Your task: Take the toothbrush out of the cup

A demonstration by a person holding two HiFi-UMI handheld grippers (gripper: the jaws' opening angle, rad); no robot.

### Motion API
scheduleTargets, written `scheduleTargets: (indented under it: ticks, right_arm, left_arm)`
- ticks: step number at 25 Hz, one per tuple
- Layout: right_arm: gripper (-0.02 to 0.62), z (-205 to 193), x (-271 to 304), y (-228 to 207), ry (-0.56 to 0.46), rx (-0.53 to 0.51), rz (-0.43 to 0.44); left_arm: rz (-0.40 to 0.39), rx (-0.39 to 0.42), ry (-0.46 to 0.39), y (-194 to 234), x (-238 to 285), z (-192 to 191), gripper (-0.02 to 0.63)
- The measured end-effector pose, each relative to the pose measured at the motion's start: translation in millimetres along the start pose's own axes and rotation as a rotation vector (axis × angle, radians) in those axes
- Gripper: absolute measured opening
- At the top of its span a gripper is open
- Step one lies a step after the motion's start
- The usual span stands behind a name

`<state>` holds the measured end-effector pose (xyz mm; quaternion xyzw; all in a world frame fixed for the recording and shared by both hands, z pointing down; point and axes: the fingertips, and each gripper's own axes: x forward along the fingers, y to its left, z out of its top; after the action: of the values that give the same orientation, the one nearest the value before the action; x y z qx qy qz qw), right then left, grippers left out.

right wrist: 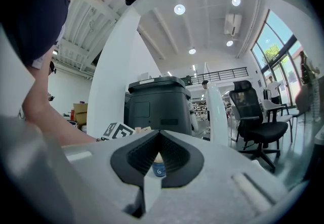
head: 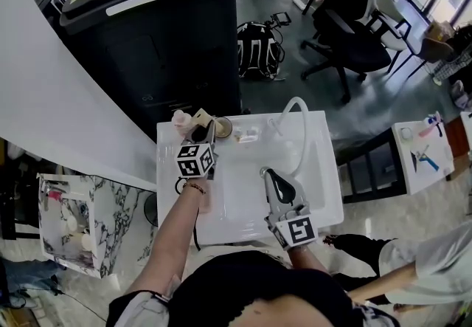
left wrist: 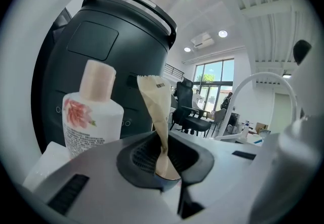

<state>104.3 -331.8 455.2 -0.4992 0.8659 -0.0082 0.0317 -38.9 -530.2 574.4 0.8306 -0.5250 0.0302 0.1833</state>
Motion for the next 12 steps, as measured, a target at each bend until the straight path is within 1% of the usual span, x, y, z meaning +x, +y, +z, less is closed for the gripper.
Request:
scheduleTargets:
  ticks: [2, 5, 7, 10, 12]
  right_arm:
    - [0.005, 4, 1, 2, -0.024, 0.009, 0.003]
    - [0.005, 4, 0, 3, -0.024, 0.008, -0.001]
    - [0.005, 4, 0, 3, -0.022, 0.010, -0.005]
    - [0.005, -4, -3, 2, 0.014, -0.001, -0.012]
    - [0.005, -6, -4, 2, 0.023, -0.001, -0.013]
  left_arm:
    - [-0.012, 0.008, -0.016, -4, -4, 7, 0.028]
    - [-0.032, 0.020, -0.037, -11, -10, 18, 0.026]
    - [-0.048, 0.044, -0.055, -17, -16, 26, 0.027]
    - [-0.070, 0.096, -0.079, -27, -27, 37, 0.026]
    - [-0.083, 0.098, -0.101, -32, -35, 45, 0.026]
